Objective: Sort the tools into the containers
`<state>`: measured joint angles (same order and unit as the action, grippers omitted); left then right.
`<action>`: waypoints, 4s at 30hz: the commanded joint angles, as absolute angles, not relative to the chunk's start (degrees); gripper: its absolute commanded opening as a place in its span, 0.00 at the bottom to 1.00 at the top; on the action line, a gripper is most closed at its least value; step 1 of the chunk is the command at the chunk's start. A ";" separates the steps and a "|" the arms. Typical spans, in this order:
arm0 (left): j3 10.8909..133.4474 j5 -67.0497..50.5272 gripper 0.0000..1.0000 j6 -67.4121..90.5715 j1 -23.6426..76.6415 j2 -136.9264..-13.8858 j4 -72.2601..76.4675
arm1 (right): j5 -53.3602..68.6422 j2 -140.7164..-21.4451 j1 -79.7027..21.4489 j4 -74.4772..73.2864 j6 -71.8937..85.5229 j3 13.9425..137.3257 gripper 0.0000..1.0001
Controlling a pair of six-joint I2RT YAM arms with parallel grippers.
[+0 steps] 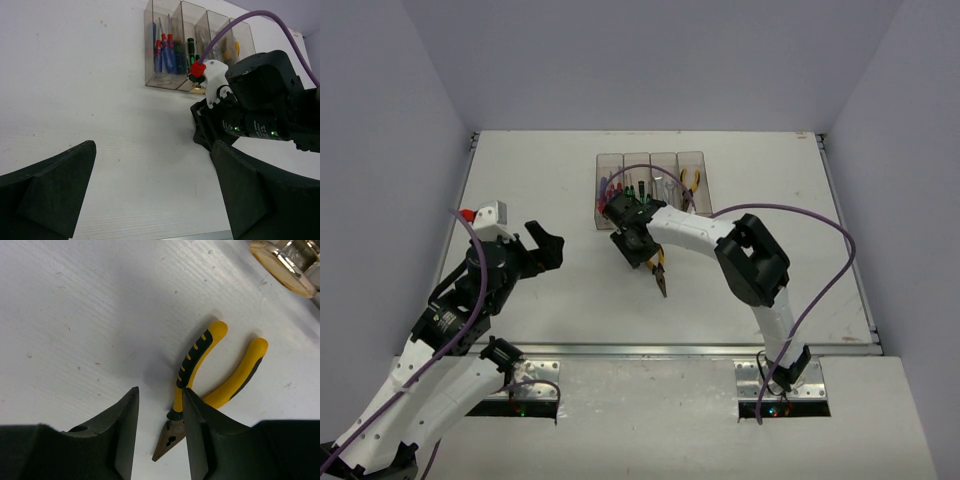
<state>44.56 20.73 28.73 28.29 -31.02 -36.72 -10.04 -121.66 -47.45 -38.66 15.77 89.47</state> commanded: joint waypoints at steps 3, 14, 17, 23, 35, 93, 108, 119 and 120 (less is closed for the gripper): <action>44.82 19.78 1.00 27.86 27.86 -31.38 -33.40 | -11.74 -118.32 -46.87 -39.73 14.62 92.05 0.40; 44.82 19.44 1.00 27.60 27.86 -31.54 -33.24 | -8.55 -125.35 -43.86 -39.56 14.15 92.74 0.26; 44.82 19.42 1.00 27.60 27.86 -31.55 -33.22 | -6.77 -125.57 -43.94 -39.30 14.53 91.67 0.25; 44.82 19.31 1.00 27.54 27.89 -31.38 -33.22 | -5.37 -124.56 -43.86 -37.26 16.16 88.39 0.24; 44.74 19.16 1.00 27.51 27.86 -31.20 -33.20 | -1.99 -117.14 -44.60 -33.19 20.77 81.57 0.00; 44.91 18.81 1.00 27.07 27.82 -33.14 -32.96 | 47.97 -132.75 -3.65 -29.62 7.29 120.49 0.63; 46.67 23.28 1.00 27.95 27.86 -34.80 -35.15 | 11.81 -90.61 -12.81 -28.04 13.17 82.97 0.99; 53.47 37.31 1.00 22.73 27.86 -36.04 -37.40 | -7.16 -53.82 -16.61 -39.15 20.98 55.22 0.99; 52.83 37.61 1.00 22.16 27.86 -35.52 -36.66 | -8.42 -52.40 -16.61 -40.93 21.38 54.85 0.99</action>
<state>53.32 31.74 26.13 28.29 -37.77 -39.60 -0.42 -58.25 -16.59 -34.65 18.30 57.50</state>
